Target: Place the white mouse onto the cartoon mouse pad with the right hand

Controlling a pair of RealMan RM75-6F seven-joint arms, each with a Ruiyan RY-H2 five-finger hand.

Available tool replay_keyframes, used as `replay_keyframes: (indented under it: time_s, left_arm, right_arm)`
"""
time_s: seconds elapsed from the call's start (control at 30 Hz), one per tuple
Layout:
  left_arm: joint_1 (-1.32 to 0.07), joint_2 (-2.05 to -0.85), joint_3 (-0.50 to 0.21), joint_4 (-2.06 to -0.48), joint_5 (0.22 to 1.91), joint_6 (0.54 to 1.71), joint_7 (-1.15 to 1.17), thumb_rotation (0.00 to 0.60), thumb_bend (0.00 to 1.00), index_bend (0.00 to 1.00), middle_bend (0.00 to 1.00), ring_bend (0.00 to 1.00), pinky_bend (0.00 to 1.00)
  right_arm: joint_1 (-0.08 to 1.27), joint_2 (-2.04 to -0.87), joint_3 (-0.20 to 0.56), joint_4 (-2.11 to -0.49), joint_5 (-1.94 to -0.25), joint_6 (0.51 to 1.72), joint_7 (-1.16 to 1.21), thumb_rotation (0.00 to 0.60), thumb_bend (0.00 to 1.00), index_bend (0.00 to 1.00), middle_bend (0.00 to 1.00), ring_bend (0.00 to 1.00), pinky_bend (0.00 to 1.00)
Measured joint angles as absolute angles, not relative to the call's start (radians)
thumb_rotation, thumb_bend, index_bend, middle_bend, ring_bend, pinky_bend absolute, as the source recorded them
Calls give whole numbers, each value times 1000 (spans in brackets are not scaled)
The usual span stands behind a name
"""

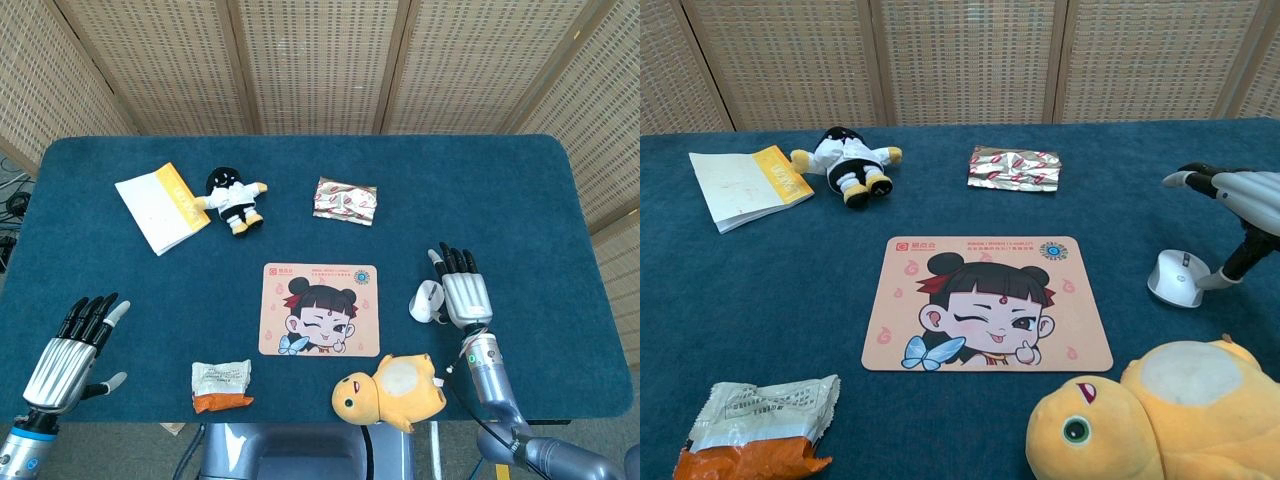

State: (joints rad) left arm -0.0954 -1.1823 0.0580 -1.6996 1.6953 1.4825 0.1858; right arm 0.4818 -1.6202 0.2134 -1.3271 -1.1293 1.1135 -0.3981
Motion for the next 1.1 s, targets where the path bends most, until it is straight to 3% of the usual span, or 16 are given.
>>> replay_keyframes:
  time_s: [1.1]
  left_arm:
    - [-95,-1172,61,-1704,1706,1492,170,600,55,0,0,0,0]
  right_arm:
    - [551,-1688,224,-1322,-1079,1089,-460,600,0,0,0,0,0]
